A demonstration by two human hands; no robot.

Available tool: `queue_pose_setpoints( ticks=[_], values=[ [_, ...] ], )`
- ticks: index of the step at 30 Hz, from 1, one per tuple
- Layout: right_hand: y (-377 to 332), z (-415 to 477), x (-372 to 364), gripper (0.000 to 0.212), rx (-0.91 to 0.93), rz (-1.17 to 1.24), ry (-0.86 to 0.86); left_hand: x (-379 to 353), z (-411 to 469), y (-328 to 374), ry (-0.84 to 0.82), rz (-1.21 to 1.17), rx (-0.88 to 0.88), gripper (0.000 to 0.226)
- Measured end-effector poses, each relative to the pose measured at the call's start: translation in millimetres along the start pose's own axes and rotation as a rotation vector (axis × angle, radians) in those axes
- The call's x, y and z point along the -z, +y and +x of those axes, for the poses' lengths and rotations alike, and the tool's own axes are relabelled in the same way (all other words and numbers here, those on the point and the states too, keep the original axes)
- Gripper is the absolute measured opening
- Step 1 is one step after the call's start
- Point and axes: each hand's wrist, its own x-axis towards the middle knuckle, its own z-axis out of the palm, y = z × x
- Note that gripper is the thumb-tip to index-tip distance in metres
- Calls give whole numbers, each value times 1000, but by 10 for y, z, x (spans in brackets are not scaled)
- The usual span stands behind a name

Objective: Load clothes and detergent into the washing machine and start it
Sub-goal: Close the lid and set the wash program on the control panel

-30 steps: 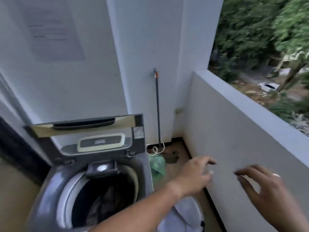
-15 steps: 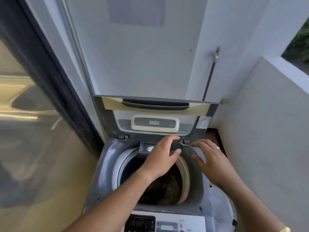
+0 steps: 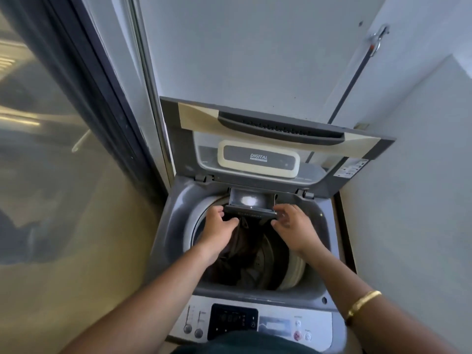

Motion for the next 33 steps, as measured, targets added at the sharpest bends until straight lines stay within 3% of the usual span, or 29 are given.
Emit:
queue_pose_setpoints(
  ticks=[6,11,16,24,33],
  values=[
    [377,325,-508,53,-356,478,43,-117,282,-155,-39,-456,216,69],
    [308,527,-623,36,-484,968,55,-208,526,-178,-62,-769,300,53],
    [345,685,-691,22,-629,1271,109,-222,664,-259,-29,-846,341,27],
    [423,819,-751,36,-649,1420,205,-266,859,-276,12,-907,340,23],
    [355,1065,-665,32,-634,1417,259,-322,1081,-184,7,-931,300,22]
  ],
)
